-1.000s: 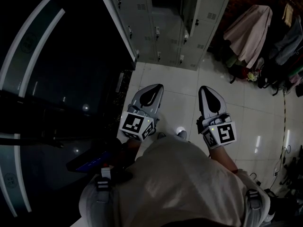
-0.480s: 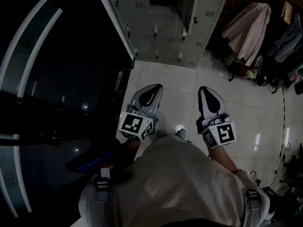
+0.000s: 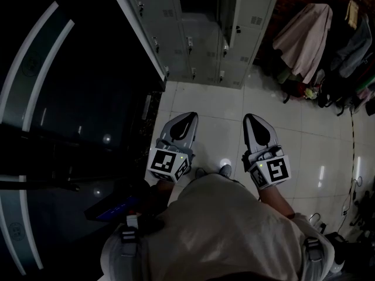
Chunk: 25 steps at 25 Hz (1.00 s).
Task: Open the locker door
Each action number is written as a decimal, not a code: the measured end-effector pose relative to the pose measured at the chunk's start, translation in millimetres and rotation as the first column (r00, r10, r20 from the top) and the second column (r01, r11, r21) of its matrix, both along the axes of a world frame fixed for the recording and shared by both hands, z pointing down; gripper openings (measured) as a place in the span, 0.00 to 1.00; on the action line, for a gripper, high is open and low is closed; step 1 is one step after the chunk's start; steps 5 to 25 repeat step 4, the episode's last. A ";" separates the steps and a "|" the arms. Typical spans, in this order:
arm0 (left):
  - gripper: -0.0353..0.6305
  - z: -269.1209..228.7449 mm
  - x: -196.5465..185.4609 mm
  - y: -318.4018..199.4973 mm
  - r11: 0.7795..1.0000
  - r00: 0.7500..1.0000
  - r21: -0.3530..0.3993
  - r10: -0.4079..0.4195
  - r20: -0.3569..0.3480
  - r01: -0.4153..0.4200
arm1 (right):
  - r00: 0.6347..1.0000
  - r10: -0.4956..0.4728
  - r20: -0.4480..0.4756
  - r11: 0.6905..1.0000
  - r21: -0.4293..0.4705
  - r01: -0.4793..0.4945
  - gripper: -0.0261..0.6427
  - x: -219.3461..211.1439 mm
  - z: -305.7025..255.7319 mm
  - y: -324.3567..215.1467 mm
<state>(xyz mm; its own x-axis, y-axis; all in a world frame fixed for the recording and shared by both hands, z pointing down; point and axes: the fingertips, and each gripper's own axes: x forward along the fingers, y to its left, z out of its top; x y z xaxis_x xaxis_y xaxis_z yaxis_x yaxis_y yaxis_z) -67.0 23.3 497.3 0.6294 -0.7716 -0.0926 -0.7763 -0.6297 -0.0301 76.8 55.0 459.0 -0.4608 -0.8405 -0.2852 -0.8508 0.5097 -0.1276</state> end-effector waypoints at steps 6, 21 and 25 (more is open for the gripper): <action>0.14 -1.3 7.9 -0.6 1.000 1.000 -0.014 0.013 -0.003 -0.013 | 1.000 -0.008 -0.008 1.000 -0.028 0.007 0.04 6.7 7.0 -0.8; 0.14 -1.3 7.9 -0.6 1.000 1.000 -0.014 0.013 -0.003 -0.013 | 1.000 -0.008 -0.008 1.000 -0.028 0.007 0.04 6.7 7.0 -0.8; 0.14 -1.3 7.9 -0.6 1.000 1.000 -0.014 0.013 -0.003 -0.013 | 1.000 -0.008 -0.008 1.000 -0.028 0.007 0.04 6.7 7.0 -0.8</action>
